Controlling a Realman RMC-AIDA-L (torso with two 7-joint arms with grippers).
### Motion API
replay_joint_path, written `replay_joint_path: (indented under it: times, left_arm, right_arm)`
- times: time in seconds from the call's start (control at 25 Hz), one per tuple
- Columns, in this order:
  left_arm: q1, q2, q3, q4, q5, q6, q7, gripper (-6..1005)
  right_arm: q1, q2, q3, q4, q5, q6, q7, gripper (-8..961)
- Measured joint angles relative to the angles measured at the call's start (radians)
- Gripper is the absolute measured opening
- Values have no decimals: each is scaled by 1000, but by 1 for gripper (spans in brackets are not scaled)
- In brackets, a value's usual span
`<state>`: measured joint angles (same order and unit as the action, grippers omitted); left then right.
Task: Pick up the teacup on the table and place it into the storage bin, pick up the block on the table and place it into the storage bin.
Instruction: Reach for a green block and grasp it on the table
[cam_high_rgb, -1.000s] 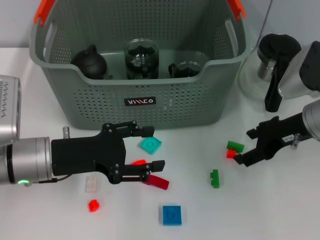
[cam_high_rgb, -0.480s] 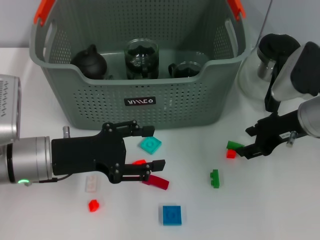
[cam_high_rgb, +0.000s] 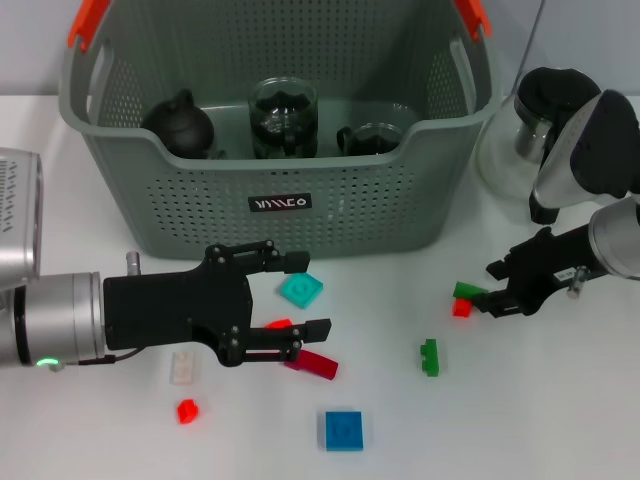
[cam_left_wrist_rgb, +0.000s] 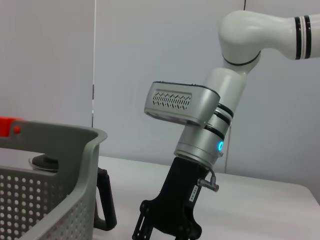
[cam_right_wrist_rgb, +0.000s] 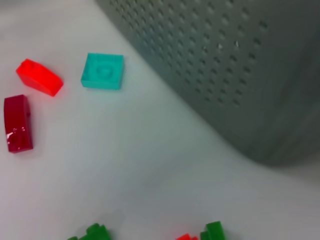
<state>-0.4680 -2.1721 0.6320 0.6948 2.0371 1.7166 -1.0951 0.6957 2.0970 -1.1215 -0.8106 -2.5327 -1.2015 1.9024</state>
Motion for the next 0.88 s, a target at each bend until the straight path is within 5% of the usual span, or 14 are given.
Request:
replay_joint_path:
  times: [0.8,0.88]
  left_arm:
    - [5,0,0,-10,0,-9,3,761]
    - [6,0,0,-11,0,-10,3,760]
  right_arm:
    - [40,2,-57,69,7,61,23,523]
    - [43,2,-57,70,7,61,24,458]
